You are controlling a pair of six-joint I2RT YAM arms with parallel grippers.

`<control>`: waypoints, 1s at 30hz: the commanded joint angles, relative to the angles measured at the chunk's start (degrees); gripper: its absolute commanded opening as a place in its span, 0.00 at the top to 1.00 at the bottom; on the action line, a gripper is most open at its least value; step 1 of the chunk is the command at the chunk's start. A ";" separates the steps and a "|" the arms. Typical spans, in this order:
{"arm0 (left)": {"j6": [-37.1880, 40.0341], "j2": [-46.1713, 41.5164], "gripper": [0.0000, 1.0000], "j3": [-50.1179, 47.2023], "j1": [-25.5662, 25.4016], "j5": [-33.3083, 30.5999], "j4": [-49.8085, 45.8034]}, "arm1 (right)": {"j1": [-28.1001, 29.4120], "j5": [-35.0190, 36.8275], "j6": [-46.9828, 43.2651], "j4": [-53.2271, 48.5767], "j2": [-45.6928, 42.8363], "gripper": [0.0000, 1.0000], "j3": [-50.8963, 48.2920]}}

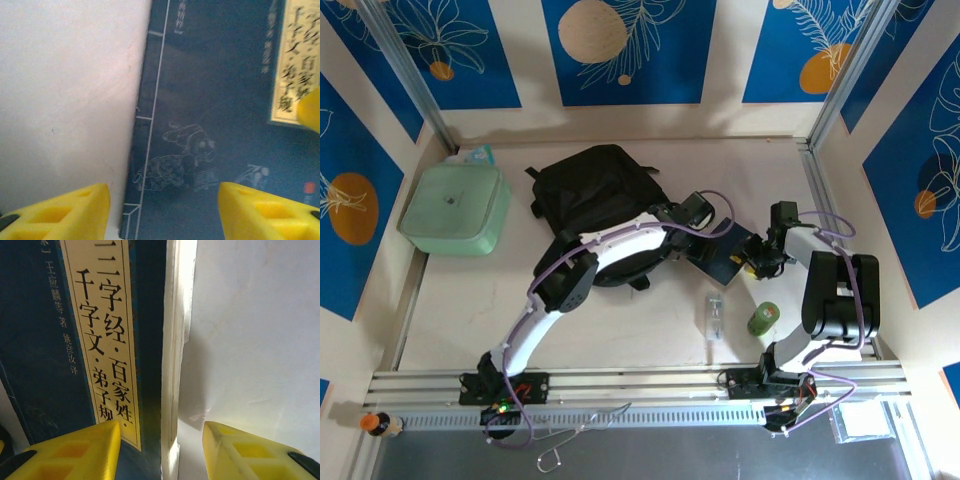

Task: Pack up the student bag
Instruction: Pick up the book from the middle-right of the table.

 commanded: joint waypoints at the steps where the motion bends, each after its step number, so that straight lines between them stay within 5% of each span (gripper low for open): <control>1: 2.98 1.29 0.42 2.62 -0.91 -3.93 -5.96 | 0.69 -1.84 -1.42 -1.18 1.18 0.54 1.84; 30: 8.57 11.65 0.62 8.19 -2.12 -4.10 -16.01 | 2.37 -4.69 -3.19 -6.62 -1.70 0.65 7.12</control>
